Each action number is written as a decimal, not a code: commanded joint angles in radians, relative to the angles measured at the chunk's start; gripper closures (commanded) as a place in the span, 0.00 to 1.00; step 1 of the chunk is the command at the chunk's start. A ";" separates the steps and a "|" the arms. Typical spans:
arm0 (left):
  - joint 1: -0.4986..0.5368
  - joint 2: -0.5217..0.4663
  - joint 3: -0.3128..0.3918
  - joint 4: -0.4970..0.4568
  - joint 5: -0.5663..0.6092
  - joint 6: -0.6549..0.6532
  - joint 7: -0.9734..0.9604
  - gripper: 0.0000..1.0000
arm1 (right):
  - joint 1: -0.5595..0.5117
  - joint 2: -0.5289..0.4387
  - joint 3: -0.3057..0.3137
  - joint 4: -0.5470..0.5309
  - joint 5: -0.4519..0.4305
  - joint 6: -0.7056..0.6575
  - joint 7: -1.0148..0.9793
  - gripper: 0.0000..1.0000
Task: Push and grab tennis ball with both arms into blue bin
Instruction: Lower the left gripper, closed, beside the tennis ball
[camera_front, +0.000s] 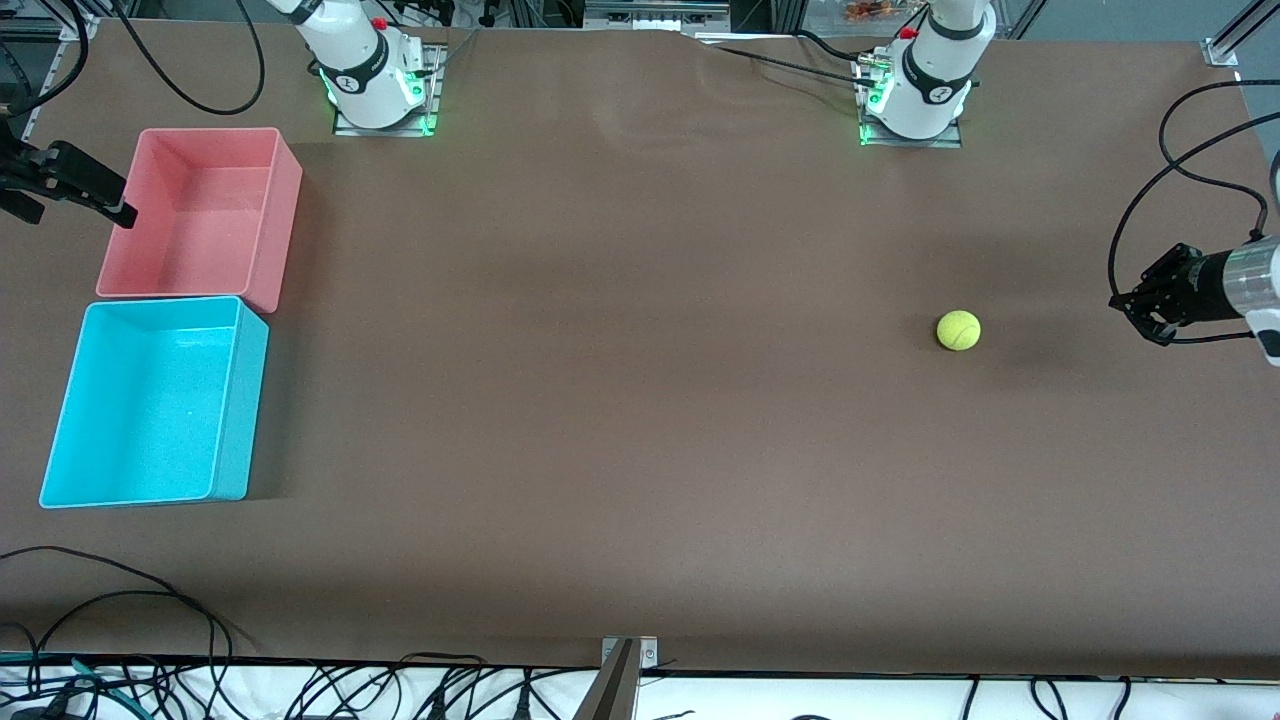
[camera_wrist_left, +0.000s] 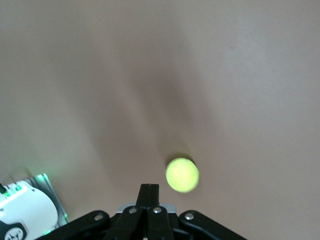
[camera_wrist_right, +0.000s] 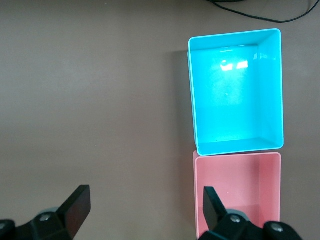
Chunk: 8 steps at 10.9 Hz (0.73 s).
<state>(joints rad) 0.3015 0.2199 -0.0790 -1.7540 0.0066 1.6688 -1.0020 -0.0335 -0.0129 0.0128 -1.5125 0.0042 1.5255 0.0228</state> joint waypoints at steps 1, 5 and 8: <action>0.007 0.042 -0.021 -0.001 0.069 0.034 -0.043 1.00 | -0.003 0.007 -0.001 0.023 0.019 -0.005 0.005 0.00; 0.059 0.033 -0.021 -0.201 -0.005 0.317 -0.053 1.00 | -0.003 0.007 -0.001 0.023 0.019 -0.005 0.005 0.00; 0.076 -0.007 -0.022 -0.359 -0.020 0.483 -0.067 1.00 | -0.003 0.007 -0.001 0.023 0.019 -0.005 0.005 0.00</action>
<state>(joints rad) 0.3614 0.2755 -0.0878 -1.9910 0.0133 2.0569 -1.0491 -0.0334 -0.0127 0.0128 -1.5118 0.0042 1.5255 0.0228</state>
